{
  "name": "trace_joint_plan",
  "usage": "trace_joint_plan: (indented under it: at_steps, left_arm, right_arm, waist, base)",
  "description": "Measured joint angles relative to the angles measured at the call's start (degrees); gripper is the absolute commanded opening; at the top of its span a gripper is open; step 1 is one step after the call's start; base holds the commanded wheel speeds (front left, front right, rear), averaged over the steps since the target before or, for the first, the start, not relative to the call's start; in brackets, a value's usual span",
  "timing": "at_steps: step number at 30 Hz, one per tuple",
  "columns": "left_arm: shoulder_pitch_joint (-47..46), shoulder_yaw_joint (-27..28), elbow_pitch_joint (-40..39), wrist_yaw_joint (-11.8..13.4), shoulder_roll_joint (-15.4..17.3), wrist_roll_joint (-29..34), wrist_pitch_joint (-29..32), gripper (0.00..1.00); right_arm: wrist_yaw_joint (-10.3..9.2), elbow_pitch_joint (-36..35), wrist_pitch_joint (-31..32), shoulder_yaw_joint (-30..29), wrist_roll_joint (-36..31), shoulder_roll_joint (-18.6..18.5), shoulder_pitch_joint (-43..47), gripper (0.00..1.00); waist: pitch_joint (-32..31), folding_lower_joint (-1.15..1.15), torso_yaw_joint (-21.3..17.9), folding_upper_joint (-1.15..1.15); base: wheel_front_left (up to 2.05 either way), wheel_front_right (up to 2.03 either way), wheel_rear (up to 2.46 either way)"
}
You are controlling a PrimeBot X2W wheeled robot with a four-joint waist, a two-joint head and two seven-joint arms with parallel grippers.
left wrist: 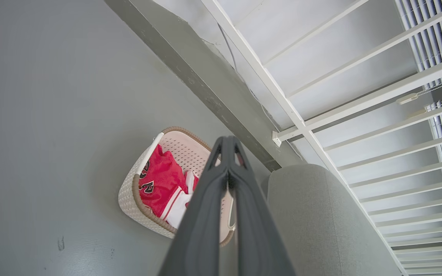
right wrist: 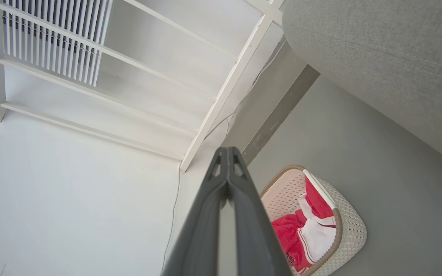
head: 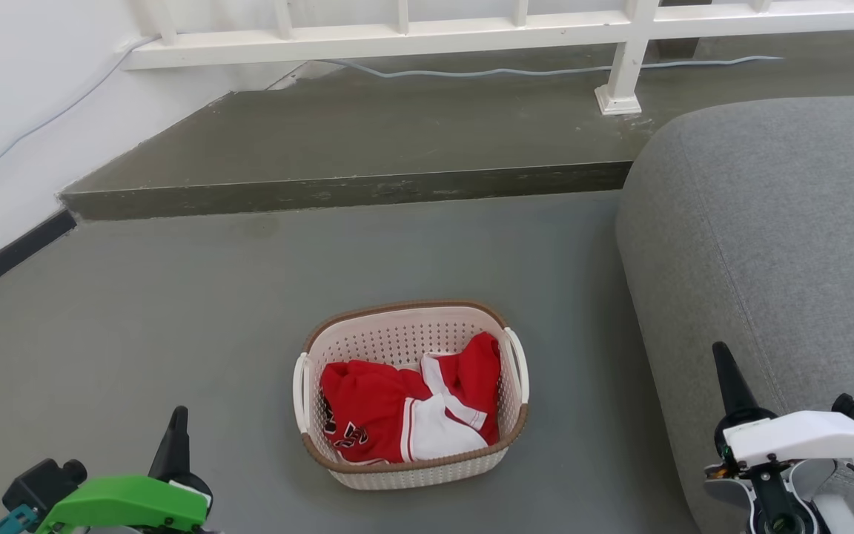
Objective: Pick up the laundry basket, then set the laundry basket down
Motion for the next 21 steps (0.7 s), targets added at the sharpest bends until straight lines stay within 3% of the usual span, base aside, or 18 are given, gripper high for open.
trace_joint_plan:
  at_steps: [21]
  left_arm:
    - [-2.17,2.80,1.22,-2.50,0.07,-14.24,3.34,0.00]
  right_arm:
    - [2.52,1.97,2.78,-3.21,13.88,-0.71,-2.37,0.00]
  waist:
    - [-0.26,0.00,-0.19,0.00]
  base:
    - [0.00,0.00,0.00]
